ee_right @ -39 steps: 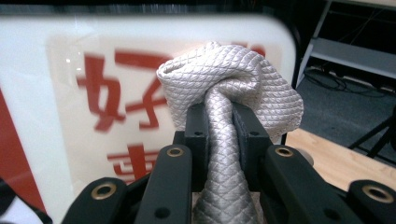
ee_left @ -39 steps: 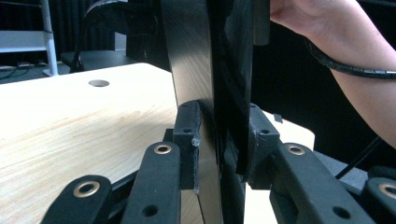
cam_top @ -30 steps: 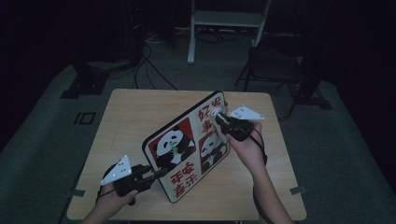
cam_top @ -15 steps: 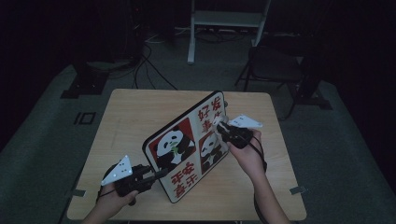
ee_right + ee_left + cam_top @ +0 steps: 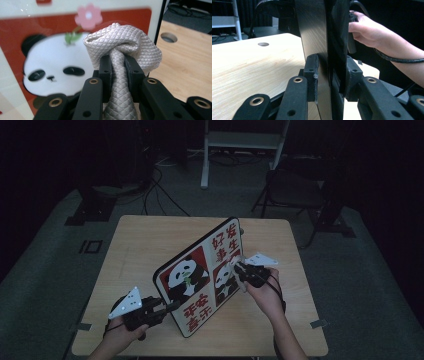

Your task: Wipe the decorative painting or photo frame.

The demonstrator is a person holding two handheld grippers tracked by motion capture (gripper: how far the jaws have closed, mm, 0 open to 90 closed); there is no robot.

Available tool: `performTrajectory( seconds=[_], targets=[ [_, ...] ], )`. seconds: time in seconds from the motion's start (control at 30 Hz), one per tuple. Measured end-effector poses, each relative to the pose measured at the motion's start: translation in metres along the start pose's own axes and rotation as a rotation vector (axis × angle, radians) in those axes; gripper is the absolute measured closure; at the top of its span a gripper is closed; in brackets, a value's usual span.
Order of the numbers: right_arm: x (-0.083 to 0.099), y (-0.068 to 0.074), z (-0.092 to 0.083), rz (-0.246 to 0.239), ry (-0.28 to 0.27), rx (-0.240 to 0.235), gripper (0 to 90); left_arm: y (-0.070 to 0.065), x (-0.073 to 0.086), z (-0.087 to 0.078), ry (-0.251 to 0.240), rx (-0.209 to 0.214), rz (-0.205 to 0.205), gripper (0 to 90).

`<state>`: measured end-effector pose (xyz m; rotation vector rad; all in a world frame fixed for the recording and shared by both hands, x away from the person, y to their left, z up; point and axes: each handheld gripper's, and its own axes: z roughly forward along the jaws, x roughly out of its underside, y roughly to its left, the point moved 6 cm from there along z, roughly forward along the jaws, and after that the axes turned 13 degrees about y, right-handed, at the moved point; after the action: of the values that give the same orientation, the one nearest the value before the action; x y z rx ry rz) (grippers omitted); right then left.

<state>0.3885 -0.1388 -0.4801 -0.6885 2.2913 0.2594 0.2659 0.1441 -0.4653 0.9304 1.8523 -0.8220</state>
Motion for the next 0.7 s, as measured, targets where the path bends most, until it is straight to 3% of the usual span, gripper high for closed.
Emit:
performTrajectory(
  seconds=[0.7],
  targets=[
    [0.046,-0.003,0.031,0.015,0.130,0.005,78.0,-0.001,0.000,0.001,-0.003,0.003,-0.002,70.3]
  ],
)
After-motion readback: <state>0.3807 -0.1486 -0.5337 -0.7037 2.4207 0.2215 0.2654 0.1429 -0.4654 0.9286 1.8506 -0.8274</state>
